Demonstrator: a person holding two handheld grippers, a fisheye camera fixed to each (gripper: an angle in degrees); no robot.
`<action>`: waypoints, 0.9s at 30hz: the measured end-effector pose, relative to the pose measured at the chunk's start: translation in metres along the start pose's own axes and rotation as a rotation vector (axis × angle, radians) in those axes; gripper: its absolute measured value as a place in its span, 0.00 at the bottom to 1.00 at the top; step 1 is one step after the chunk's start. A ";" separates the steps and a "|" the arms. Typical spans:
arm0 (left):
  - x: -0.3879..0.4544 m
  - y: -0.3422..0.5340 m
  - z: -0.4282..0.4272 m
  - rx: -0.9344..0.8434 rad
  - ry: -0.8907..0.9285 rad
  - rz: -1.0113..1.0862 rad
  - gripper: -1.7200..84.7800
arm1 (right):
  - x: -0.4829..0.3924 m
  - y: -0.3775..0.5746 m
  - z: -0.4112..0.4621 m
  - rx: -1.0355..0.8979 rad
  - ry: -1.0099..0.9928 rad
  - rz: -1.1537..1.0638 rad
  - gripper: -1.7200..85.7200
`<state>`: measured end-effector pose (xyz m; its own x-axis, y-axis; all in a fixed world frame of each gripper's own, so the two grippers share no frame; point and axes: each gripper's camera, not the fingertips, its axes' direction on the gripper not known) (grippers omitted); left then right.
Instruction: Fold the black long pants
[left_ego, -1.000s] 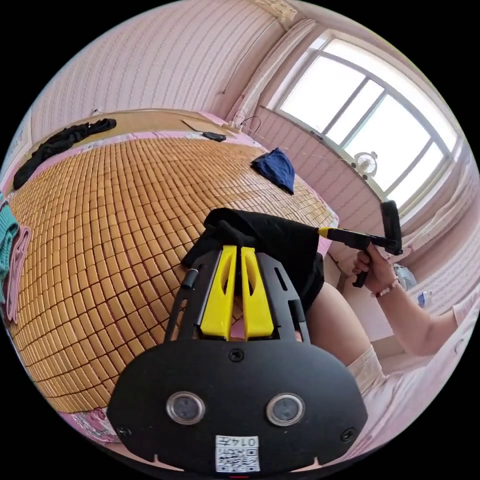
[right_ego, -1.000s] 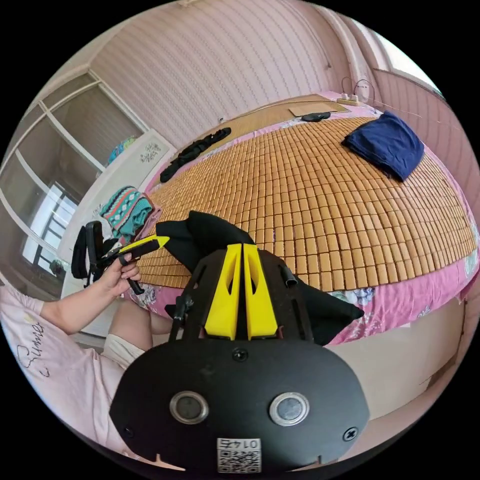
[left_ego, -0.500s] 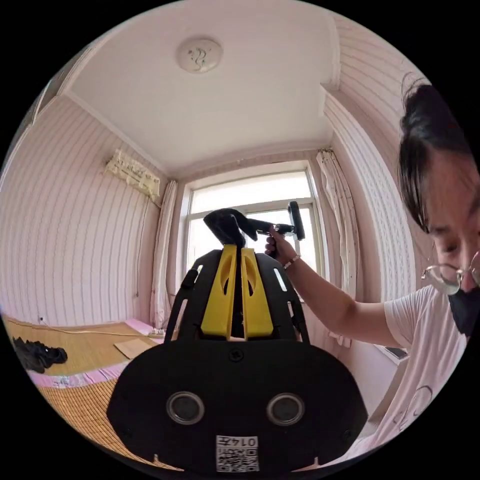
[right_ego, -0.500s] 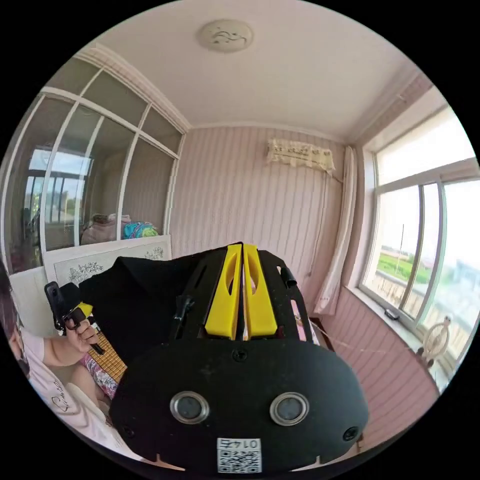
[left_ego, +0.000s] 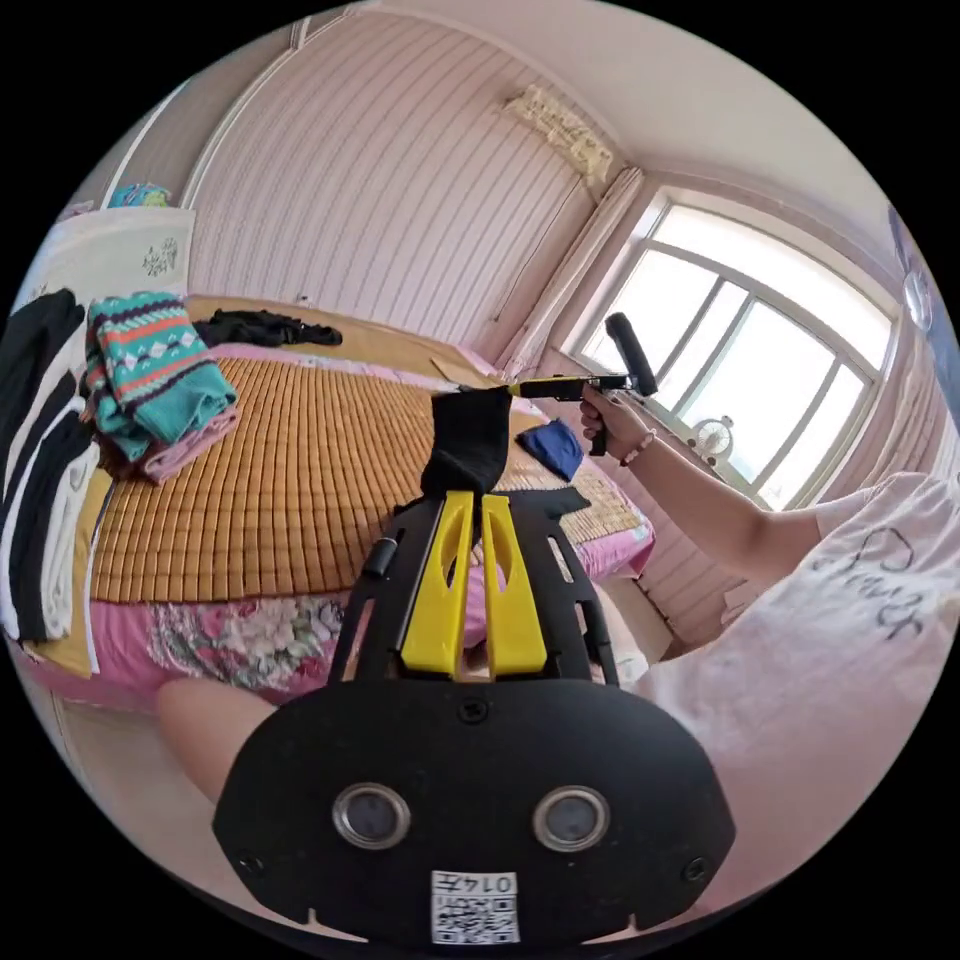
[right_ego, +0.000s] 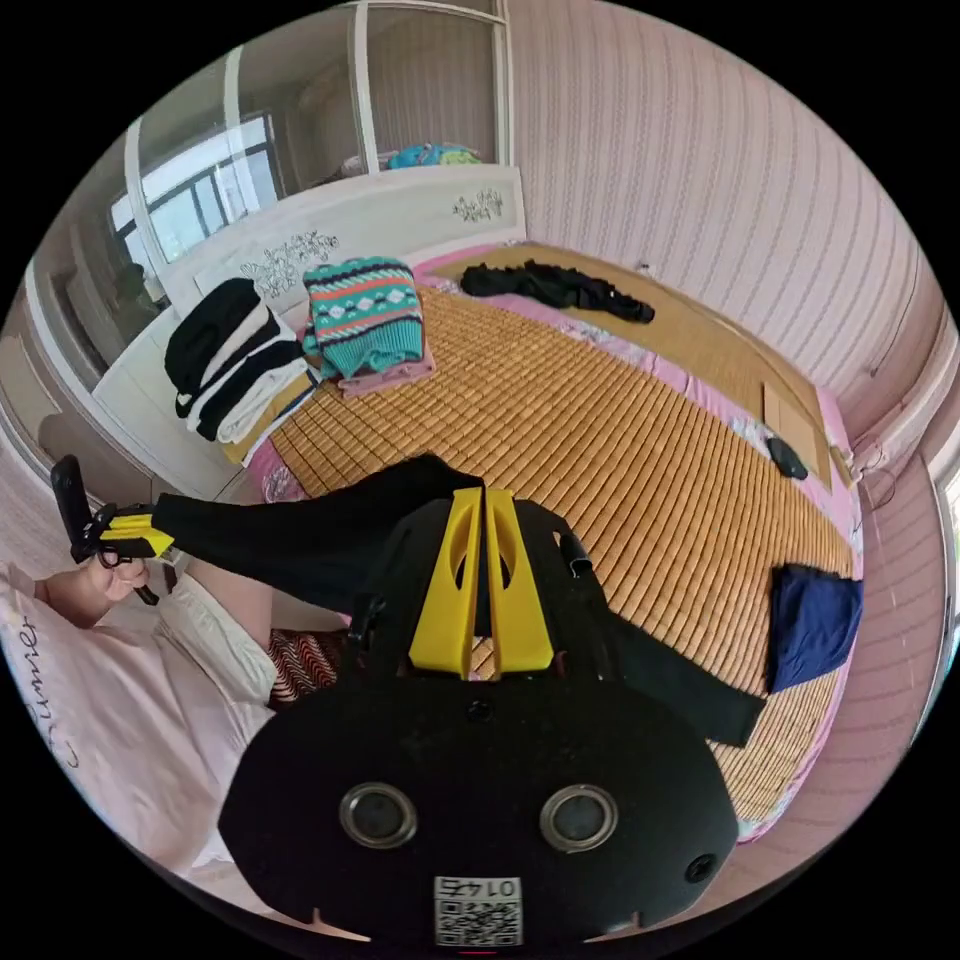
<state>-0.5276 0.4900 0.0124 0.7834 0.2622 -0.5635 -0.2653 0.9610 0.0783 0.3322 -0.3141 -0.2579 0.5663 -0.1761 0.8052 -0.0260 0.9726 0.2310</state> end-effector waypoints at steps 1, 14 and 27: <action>0.000 0.007 0.000 -0.011 0.011 -0.005 0.01 | 0.005 0.034 0.028 -0.042 -0.056 0.078 0.02; 0.174 -0.107 0.018 0.292 0.635 0.647 0.01 | 0.034 0.175 -0.396 0.861 0.244 0.288 0.02; 0.079 -0.101 0.039 0.142 0.001 0.341 0.01 | -0.021 -0.088 -0.093 0.329 0.155 -0.002 0.02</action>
<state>-0.4168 0.4175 -0.0083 0.6629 0.5697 -0.4859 -0.4307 0.8209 0.3750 0.3993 -0.3815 -0.3462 0.6841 -0.1282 0.7181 -0.2746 0.8668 0.4163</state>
